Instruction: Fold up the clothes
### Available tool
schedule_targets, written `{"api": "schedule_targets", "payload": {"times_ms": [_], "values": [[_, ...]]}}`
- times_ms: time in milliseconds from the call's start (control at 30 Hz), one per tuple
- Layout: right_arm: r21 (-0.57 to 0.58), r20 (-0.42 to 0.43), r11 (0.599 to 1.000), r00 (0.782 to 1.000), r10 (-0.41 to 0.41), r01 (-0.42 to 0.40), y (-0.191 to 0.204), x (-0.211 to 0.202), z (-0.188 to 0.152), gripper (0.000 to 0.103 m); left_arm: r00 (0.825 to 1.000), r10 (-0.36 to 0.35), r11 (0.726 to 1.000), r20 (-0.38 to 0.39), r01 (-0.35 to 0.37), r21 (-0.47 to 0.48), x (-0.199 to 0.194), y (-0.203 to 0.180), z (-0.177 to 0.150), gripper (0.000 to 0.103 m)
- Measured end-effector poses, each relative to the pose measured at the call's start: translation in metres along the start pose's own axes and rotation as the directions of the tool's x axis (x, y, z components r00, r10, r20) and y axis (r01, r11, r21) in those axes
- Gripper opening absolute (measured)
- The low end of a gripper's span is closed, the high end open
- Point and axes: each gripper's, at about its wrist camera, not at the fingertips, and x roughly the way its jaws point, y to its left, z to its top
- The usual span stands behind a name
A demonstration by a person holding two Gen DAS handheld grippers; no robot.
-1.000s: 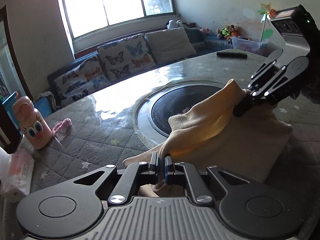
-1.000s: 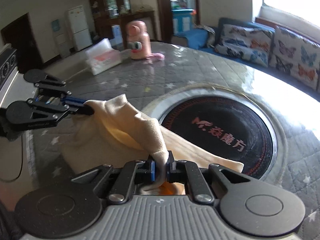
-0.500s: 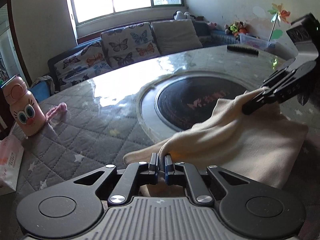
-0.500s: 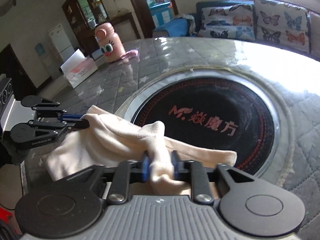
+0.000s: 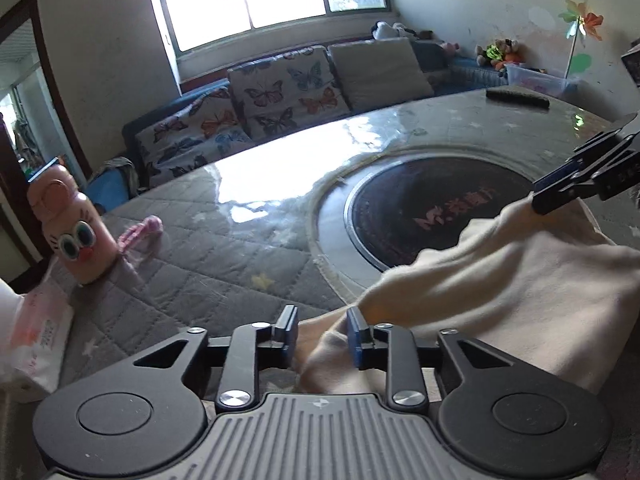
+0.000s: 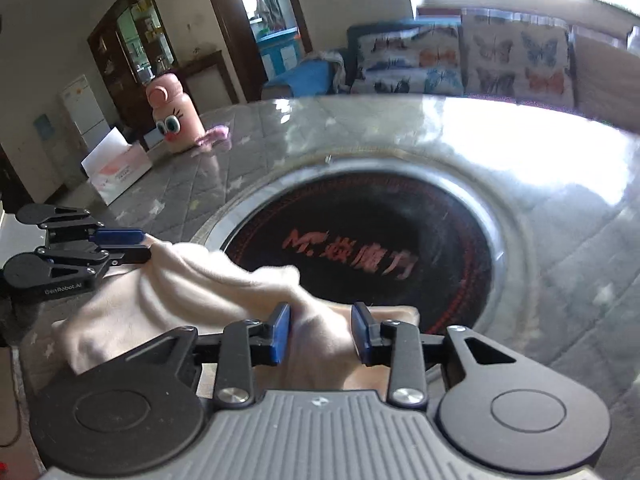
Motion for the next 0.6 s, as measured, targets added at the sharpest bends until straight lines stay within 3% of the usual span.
{"api": "schedule_targets", "payload": {"times_ms": [100, 167, 267, 433, 600], "values": [[-0.029, 0.05, 0.999, 0.998, -0.029, 0.03, 0.006, -0.014, 0.004, 0.036, 0.999, 0.018, 0.999, 0.032, -0.017, -0.032, -0.012, 0.005, 0.006, 0.033], [-0.034, 0.068, 0.999, 0.998, -0.011, 0.014, 0.011, -0.019, 0.005, 0.036, 0.998, -0.015, 0.998, 0.054, 0.018, -0.052, -0.02, 0.002, 0.012, 0.031], [-0.048, 0.052, 0.999, 0.998, 0.027, -0.025, 0.022, -0.012, 0.004, 0.035, 0.994, -0.083, 0.995, 0.069, 0.087, -0.049, -0.024, -0.012, 0.019, 0.019], [0.004, 0.021, 0.999, 0.999, 0.038, -0.038, 0.024, 0.009, 0.003, 0.029, 0.985, -0.169, 0.984, 0.031, 0.17, -0.052, -0.007, -0.034, 0.026, 0.014], [-0.011, 0.018, 1.0, 1.0, 0.012, -0.012, 0.029, 0.025, 0.001, 0.027, 0.985, -0.168, 0.982, -0.026, 0.165, -0.094, 0.022, -0.038, 0.027, 0.014]]}}
